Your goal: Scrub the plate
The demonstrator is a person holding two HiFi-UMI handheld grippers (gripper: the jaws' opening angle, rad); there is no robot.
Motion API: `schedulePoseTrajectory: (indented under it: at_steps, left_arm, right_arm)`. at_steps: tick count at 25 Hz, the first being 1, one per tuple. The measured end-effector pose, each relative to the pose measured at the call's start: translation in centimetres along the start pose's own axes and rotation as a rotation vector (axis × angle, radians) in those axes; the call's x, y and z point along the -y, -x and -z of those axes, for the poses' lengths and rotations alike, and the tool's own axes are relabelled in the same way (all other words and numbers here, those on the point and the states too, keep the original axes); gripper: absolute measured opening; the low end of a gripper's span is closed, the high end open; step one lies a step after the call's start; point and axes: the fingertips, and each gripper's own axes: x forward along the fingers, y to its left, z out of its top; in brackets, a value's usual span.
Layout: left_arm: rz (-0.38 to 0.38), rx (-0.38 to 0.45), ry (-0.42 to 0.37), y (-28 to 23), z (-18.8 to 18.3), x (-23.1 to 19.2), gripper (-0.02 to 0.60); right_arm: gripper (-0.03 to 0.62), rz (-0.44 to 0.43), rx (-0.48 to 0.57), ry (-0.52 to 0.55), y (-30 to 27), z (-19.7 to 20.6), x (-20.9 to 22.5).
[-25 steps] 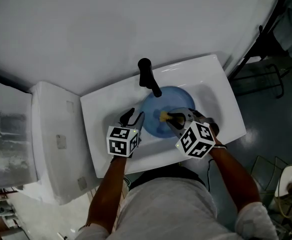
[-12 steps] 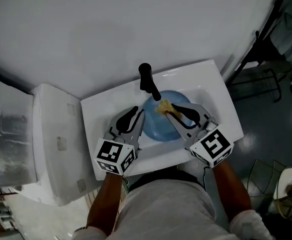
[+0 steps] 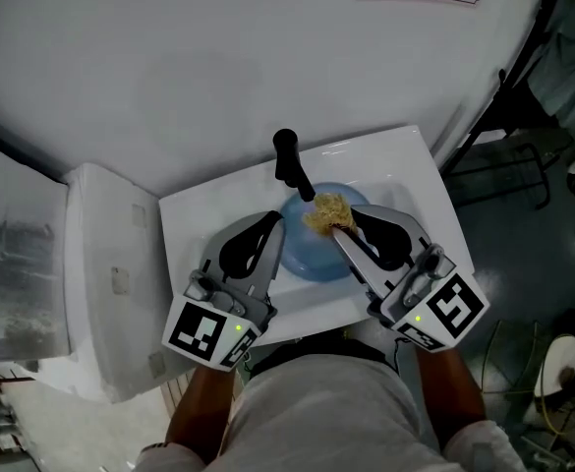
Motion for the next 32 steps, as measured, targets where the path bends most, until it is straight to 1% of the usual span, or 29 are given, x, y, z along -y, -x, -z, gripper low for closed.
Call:
schedulePoseTrajectory:
  at_steps: [5, 11, 20, 32]
  left_arm:
    - [-0.003, 0.036, -0.001, 0.9, -1.2, 0.4, 0.018]
    - [0.004, 0.061, 0.005, 2.0, -1.8, 0.9, 0.017]
    - [0.018, 0.057, 0.01, 2.8, -1.5, 1.7, 0.017]
    - [0.035, 0.053, 0.006, 2.6, -1.6, 2.0, 0.017]
  right_arm:
    - [0.061, 0.007, 0.054, -0.021, 0.5, -1.5, -0.7]
    - [0.061, 0.027, 0.068, -0.032, 1.1, -1.6, -1.4]
    - [0.061, 0.047, 0.058, -0.022, 2.1, -1.2, -2.0]
    - [0.061, 0.047, 0.05, -0.012, 2.0, -0.8, -2.2]
